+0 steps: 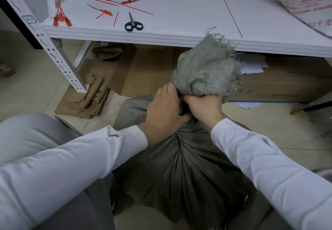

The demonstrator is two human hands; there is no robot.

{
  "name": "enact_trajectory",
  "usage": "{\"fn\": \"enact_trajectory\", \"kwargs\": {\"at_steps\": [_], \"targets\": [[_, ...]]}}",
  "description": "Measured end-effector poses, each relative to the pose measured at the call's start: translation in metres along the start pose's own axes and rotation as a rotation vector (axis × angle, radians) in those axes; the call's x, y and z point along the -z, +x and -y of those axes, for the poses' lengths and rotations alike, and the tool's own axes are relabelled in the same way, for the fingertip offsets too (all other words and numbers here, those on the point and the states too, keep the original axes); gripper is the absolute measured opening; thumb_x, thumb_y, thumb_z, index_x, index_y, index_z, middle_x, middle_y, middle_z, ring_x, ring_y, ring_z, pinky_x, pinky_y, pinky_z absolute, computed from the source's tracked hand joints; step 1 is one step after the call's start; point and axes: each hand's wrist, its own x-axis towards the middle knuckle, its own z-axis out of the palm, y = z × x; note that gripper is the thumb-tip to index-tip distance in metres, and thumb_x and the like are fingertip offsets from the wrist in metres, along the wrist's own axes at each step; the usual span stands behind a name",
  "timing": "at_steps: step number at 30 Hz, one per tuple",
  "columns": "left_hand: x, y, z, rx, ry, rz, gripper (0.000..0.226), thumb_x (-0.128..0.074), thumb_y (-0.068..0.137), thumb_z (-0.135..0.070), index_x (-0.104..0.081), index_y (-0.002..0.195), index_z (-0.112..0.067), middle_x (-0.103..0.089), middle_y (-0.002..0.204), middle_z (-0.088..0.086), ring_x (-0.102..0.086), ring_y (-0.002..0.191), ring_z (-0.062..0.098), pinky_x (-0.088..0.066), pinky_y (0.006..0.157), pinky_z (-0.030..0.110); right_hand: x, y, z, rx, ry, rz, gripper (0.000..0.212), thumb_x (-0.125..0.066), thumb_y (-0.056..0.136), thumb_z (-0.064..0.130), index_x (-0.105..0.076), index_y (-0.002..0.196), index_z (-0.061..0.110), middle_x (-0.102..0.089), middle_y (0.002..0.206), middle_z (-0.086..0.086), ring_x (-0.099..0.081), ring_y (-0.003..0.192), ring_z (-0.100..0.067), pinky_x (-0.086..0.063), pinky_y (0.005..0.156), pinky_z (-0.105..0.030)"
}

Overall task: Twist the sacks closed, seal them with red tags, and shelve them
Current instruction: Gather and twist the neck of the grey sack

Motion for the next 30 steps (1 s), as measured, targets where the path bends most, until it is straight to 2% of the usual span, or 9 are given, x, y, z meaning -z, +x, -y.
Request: {"fn": "enact_trajectory", "kwargs": {"at_steps": [1,5,9,12,16,20,24,27,30], "targets": [[-0.001,0.002,0.0,0.008,0.019,-0.004,0.061,-0.073,0.073,-0.044,-0.042,0.113,-0.01,-0.048,0.111,0.006,-0.047,0.105,0.023,-0.043,0.075,0.033,-0.001,-0.001,0.001,0.029,-0.017,-0.003,0.009,-0.072,0.067,0.012,-0.064,0.07,0.011,-0.069,0.081,-0.004,-0.064,0.09,-0.023,-0.054,0.086,-0.043],[-0.007,0.011,0.005,0.046,0.092,-0.01,0.061,-0.064,0.075,-0.049,-0.044,0.118,-0.011,-0.049,0.114,0.006,-0.047,0.106,0.025,-0.04,0.075,0.033,0.001,-0.013,0.016,0.097,-0.011,0.023,0.029,-0.07,0.071,0.013,-0.049,0.053,0.021,-0.057,0.057,0.007,-0.062,0.071,-0.019,-0.055,0.074,-0.041],[-0.009,0.02,0.015,0.122,0.102,0.028,0.085,-0.03,0.063,-0.068,-0.048,0.126,-0.013,-0.053,0.118,0.008,-0.051,0.107,0.03,-0.046,0.085,0.043,0.008,-0.021,0.028,0.168,0.003,0.179,0.02,-0.057,0.072,0.033,-0.06,0.065,0.014,-0.064,0.07,0.0,-0.062,0.083,-0.025,-0.051,0.078,-0.045],[-0.009,0.026,0.025,0.127,0.044,0.057,0.083,-0.019,0.06,-0.065,-0.059,0.109,-0.011,-0.059,0.097,0.007,-0.058,0.093,0.032,-0.05,0.076,0.043,0.015,-0.022,0.032,0.231,-0.023,0.336,0.036,-0.053,0.073,0.038,-0.067,0.088,0.01,-0.07,0.089,-0.004,-0.062,0.092,-0.022,-0.049,0.085,-0.046],[-0.008,0.024,0.025,0.166,-0.227,0.008,0.061,-0.033,0.067,-0.06,-0.065,0.09,-0.014,-0.066,0.083,0.004,-0.063,0.082,0.026,-0.054,0.069,0.04,0.025,-0.012,0.033,0.213,0.034,0.49,0.034,-0.053,0.078,0.037,-0.07,0.091,0.011,-0.072,0.094,-0.001,-0.063,0.097,-0.015,-0.046,0.093,-0.044],[-0.009,0.024,0.015,0.261,-0.636,-0.096,0.032,-0.055,0.073,-0.04,-0.066,0.092,-0.017,-0.07,0.097,0.009,-0.065,0.096,0.023,-0.055,0.081,0.048,0.028,-0.003,0.028,0.136,0.154,0.586,0.012,-0.058,0.09,0.018,-0.069,0.091,0.022,-0.069,0.091,0.013,-0.061,0.089,0.007,-0.045,0.087,-0.018],[-0.007,0.028,0.008,0.473,-0.95,-0.106,0.019,-0.063,0.069,-0.014,-0.067,0.085,-0.022,-0.071,0.1,0.013,-0.067,0.097,0.027,-0.055,0.085,0.053,0.028,0.005,0.02,0.201,0.015,0.554,0.025,-0.07,0.08,0.018,-0.064,0.104,0.025,-0.068,0.11,0.001,-0.062,0.109,-0.011,-0.047,0.101,-0.032],[-0.007,0.031,0.012,0.63,-1.086,-0.079,0.024,-0.069,0.073,-0.006,-0.07,0.096,-0.011,-0.072,0.1,0.013,-0.069,0.094,0.03,-0.056,0.084,0.052,0.035,0.011,0.015,0.148,-0.111,0.446,0.021,-0.075,0.078,0.019,-0.063,0.095,0.026,-0.066,0.098,0.003,-0.063,0.101,-0.014,-0.05,0.097,-0.035],[-0.006,0.033,0.015,0.743,-1.146,-0.09,0.026,-0.07,0.074,-0.004,-0.067,0.098,-0.01,-0.073,0.097,0.013,-0.07,0.088,0.03,-0.058,0.079,0.049,0.039,0.015,0.008,0.026,-0.16,0.425,0.028,-0.076,0.079,0.025,-0.068,0.1,0.008,-0.064,0.09,0.0,-0.063,0.1,-0.022,-0.048,0.093,-0.036]]}}
